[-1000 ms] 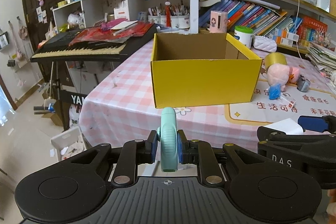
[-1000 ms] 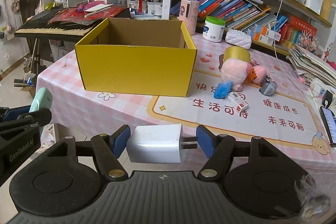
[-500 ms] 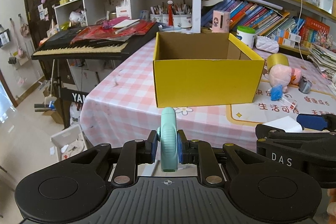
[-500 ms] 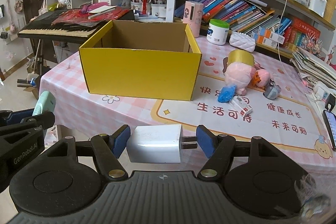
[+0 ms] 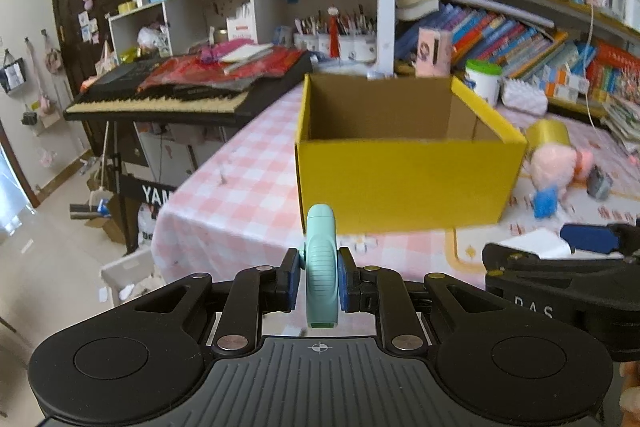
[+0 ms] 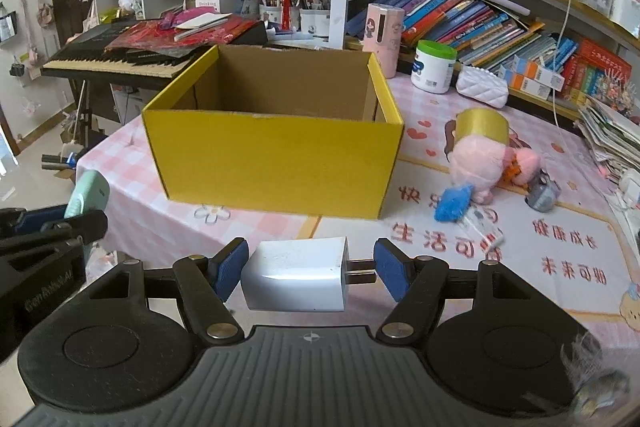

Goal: Organize objects
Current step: 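Lift and carry the charger and roller toward the yellow box with both tools, then lower the roller into the box and open left tool while right tool lowers the charger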

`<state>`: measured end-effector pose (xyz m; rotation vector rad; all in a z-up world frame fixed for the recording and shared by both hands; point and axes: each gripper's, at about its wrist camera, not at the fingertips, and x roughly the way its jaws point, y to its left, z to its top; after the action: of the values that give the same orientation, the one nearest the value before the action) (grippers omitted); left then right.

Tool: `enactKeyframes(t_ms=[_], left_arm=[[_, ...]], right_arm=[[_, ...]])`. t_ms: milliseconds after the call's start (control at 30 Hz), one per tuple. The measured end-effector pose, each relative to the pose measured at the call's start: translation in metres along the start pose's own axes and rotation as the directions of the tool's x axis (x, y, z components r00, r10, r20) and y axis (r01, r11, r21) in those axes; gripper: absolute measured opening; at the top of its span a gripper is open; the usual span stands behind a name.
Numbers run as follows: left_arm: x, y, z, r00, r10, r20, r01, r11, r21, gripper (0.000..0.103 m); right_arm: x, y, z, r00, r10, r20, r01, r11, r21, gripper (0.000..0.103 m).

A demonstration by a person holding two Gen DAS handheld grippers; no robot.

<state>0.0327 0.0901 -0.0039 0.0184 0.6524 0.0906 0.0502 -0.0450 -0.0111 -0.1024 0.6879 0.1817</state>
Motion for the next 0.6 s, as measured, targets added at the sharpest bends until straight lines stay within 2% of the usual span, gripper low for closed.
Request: enactKeyframes(t_ms=[167, 233, 400, 600], left_arm=[[0.008, -0.005, 0.023, 0.998, 0.002, 0.062, -0.003, 1.000, 0.015, 0.018], [0.011, -0.006, 0.035, 0.995, -0.031, 0.093, 0.030, 1.000, 0.008, 0.018], [0.024, -0.016, 0.064, 0.986, -0.039, 0.161, 0.034, 0.999, 0.031, 0.018], [0.052, -0.026, 0.090, 0.985, -0.024, 0.169, 0.020, 0.999, 0.027, 0.018]], right_arm=[[0.015, -0.010, 0.026, 0.999, 0.012, 0.030, -0.012, 1.000, 0.011, 0.067], [0.019, -0.014, 0.039, 0.998, 0.017, 0.059, -0.017, 1.000, 0.009, 0.067], [0.030, -0.021, 0.077, 0.988, 0.038, 0.150, -0.034, 0.999, -0.029, 0.067], [0.056, -0.031, 0.118, 0.975, 0.057, 0.213, -0.040, 0.996, -0.082, 0.067]])
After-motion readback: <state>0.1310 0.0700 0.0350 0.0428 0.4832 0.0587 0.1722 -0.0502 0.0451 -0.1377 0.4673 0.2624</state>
